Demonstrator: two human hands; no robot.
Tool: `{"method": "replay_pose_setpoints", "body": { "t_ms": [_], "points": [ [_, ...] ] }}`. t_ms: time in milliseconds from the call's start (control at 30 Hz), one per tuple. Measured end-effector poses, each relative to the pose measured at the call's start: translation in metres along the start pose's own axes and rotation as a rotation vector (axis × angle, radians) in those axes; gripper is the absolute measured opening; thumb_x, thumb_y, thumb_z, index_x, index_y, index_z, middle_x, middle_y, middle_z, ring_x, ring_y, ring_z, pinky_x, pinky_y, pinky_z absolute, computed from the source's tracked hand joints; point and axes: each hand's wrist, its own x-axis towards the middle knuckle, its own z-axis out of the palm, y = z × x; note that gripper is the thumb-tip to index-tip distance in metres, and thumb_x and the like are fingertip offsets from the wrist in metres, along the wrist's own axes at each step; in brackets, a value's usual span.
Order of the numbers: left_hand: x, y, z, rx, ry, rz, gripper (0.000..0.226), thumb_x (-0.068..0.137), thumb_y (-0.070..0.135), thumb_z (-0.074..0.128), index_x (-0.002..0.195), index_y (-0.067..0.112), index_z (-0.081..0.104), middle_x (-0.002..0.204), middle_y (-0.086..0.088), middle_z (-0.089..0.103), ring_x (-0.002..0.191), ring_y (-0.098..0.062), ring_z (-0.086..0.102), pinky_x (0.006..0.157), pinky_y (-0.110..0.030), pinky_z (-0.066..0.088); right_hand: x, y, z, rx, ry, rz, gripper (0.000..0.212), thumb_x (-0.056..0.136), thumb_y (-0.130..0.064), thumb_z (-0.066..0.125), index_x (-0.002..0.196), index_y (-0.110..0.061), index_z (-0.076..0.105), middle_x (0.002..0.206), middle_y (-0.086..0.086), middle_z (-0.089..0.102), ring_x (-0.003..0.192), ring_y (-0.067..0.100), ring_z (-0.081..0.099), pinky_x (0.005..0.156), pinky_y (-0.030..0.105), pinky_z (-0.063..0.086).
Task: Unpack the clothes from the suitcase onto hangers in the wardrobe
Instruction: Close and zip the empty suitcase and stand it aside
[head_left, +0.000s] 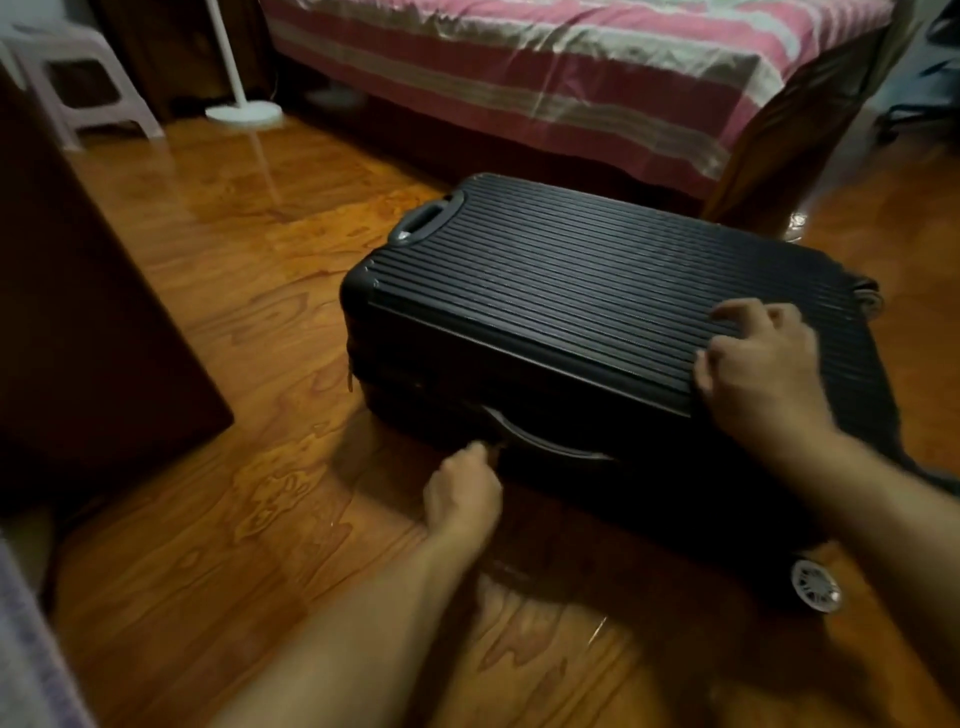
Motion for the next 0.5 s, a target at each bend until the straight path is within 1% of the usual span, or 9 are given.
{"method": "replay_pose_setpoints", "body": {
  "t_ms": [67,133,167,200,267,333,400,467,500],
  "points": [
    [0.019,-0.012,-0.026,-0.018,0.084,-0.066,0.020,0.101,0.020,0.042,0.103,0.023,0.062,0.103,-0.010,0.070,0.096,-0.034,0.067,0.083,-0.041,0.056,-0.008,0.014,-0.016,-0.059,0.036,-0.025,0.034,0.097,-0.028,0.055,0.078,-0.006,0.073,0.127,0.016,0.058,0.115,0.041,0.047,0.098,0.053,0.037],
    [0.034,-0.019,-0.043,-0.037,0.111,-0.142,0.022,0.103,0.026,0.042,0.106,0.025,0.064,0.109,-0.011,0.069,0.099,-0.036,0.066,0.081,-0.038,0.054,-0.026,-0.021,-0.017,0.043,0.101,-0.121,0.026,0.095,-0.026,0.059,0.081,-0.006,0.069,0.116,0.017,0.060,0.105,0.039,0.053,0.090,0.049,0.041],
    [0.039,-0.018,-0.048,-0.034,0.091,-0.117,0.023,0.104,0.028,0.043,0.109,0.025,0.065,0.112,-0.012,0.069,0.101,-0.036,0.065,0.080,-0.036,0.051,-0.038,-0.045,-0.009,0.106,0.086,-0.192,0.020,0.092,-0.025,0.061,0.087,-0.008,0.068,0.111,0.015,0.061,0.100,0.037,0.055,0.085,0.047,0.045],
    [0.042,-0.018,-0.053,-0.024,0.072,-0.085,0.025,0.104,0.030,0.043,0.111,0.025,0.066,0.114,-0.012,0.068,0.102,-0.037,0.064,0.079,-0.036,0.050,-0.046,-0.073,0.006,0.162,0.008,-0.267,0.020,0.090,-0.026,0.063,0.100,-0.009,0.068,0.112,0.013,0.061,0.100,0.034,0.057,0.084,0.045,0.048],
    [0.042,-0.020,-0.060,0.018,0.053,-0.029,0.025,0.104,0.032,0.045,0.113,0.027,0.068,0.115,-0.010,0.069,0.102,-0.035,0.064,0.082,-0.036,0.051,-0.058,-0.120,0.036,0.203,-0.193,-0.314,0.050,0.088,-0.030,0.065,0.134,-0.013,0.054,0.127,0.008,0.057,0.111,0.030,0.057,0.091,0.042,0.051],
    [0.040,-0.026,-0.063,0.064,0.019,0.006,0.025,0.104,0.031,0.045,0.114,0.030,0.068,0.112,-0.006,0.069,0.098,-0.031,0.065,0.082,-0.038,0.053,-0.062,-0.143,0.056,0.181,-0.309,-0.202,0.065,0.092,-0.029,0.061,0.149,-0.017,0.035,0.131,0.006,0.056,0.117,0.028,0.055,0.097,0.042,0.046],
    [0.037,-0.030,-0.063,0.093,-0.024,0.042,0.025,0.103,0.029,0.045,0.113,0.029,0.068,0.108,-0.005,0.070,0.095,-0.029,0.065,0.082,-0.040,0.055,-0.061,-0.145,0.060,0.139,-0.318,-0.124,0.055,0.094,-0.026,0.060,0.143,-0.021,0.036,0.113,0.004,0.063,0.103,0.027,0.063,0.088,0.041,0.047],
    [0.035,-0.032,-0.065,0.113,-0.015,0.101,0.025,0.102,0.030,0.043,0.110,0.027,0.067,0.107,-0.005,0.070,0.096,-0.030,0.066,0.082,-0.040,0.056,-0.054,-0.140,0.055,0.079,-0.255,-0.157,0.037,0.090,-0.029,0.067,0.120,-0.022,0.048,0.085,-0.001,0.066,0.074,0.024,0.068,0.066,0.037,0.047],
    [0.036,-0.030,-0.071,0.132,-0.002,0.150,0.026,0.102,0.031,0.042,0.109,0.025,0.067,0.107,-0.005,0.070,0.098,-0.031,0.066,0.082,-0.040,0.055,-0.046,-0.137,0.045,0.050,-0.237,-0.164,0.033,0.086,-0.029,0.073,0.110,-0.021,0.052,0.074,-0.002,0.065,0.061,0.024,0.066,0.055,0.034,0.042]
  ]
}}
